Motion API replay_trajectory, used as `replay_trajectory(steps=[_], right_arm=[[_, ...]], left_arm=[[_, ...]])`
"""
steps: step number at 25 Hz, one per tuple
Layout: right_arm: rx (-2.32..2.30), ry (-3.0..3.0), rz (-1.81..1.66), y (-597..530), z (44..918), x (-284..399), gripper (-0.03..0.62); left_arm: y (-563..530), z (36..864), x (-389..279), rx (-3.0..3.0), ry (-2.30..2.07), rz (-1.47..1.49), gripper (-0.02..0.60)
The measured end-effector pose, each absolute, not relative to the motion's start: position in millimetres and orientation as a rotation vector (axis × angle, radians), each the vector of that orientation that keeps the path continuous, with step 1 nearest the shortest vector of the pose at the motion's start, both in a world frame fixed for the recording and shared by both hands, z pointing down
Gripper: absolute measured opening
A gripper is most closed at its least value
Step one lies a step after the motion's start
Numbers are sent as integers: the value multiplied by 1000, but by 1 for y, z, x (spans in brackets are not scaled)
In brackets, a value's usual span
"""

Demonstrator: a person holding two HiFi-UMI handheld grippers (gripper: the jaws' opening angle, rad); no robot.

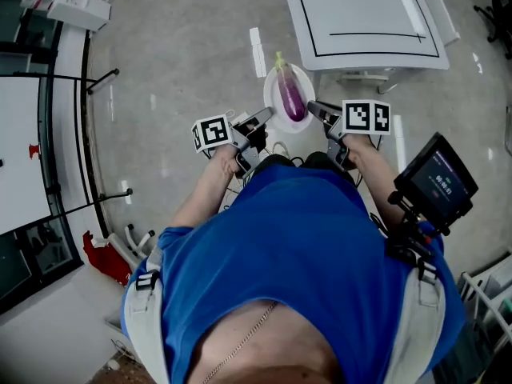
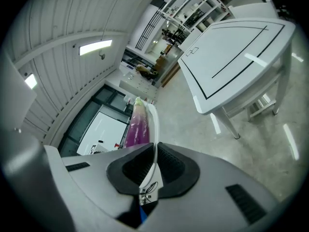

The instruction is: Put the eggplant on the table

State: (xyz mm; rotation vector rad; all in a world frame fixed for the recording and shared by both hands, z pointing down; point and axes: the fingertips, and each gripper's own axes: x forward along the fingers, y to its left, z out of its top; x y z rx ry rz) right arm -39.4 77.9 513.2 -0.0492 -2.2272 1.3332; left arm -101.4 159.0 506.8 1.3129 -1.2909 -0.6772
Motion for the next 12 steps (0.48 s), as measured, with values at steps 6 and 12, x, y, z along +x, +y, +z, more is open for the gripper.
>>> replay_trajectory(steps=[6,12], right_arm=[[-6,-2234,1387,77,520,-58,28],[71,-2242,1441,60,521,-51,28]], left_arm=[[154,510,-126,1340,-1266,-621,21],[132,510,-124,1368,-1218,-574,21]])
